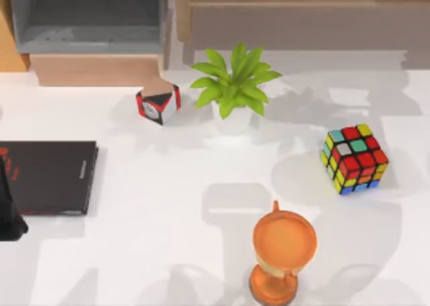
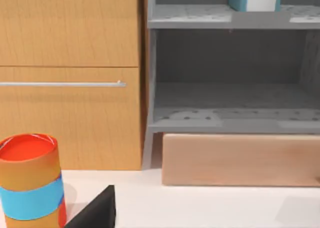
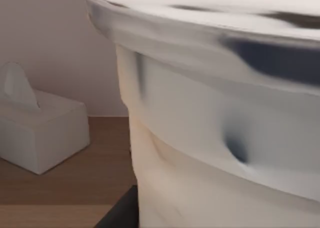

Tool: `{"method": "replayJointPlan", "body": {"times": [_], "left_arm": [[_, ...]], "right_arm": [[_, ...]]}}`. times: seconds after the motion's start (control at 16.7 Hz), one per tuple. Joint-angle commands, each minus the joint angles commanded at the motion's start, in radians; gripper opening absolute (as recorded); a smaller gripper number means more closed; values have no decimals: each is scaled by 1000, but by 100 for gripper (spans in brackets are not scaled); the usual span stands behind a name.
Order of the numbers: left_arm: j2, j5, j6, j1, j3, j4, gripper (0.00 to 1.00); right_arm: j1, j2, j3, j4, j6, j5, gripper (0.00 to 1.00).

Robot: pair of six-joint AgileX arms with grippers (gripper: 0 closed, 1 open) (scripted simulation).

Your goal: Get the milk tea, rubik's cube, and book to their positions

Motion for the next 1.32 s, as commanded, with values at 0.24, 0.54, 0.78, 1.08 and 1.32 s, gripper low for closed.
{"method": "replayJointPlan", "body": {"times": [0.24, 0.54, 0.78, 1.08, 1.32], "left_arm": [[0, 0, 0, 0, 0, 0, 100], [0, 0, 0, 0, 0, 0, 100], [0, 0, 0, 0, 0, 0, 100], [0, 0, 0, 0, 0, 0, 100], [0, 0, 0, 0, 0, 0, 100]], "right_arm": [[-12, -76, -84, 23, 3, -12, 0], [-13, -79, -87, 36, 4, -21, 0], [-85, -91, -162, 168, -2, -88, 0], [-193, 12, -315, 370, -11, -178, 0], [-236, 96, -394, 473, -14, -221, 0]]}}
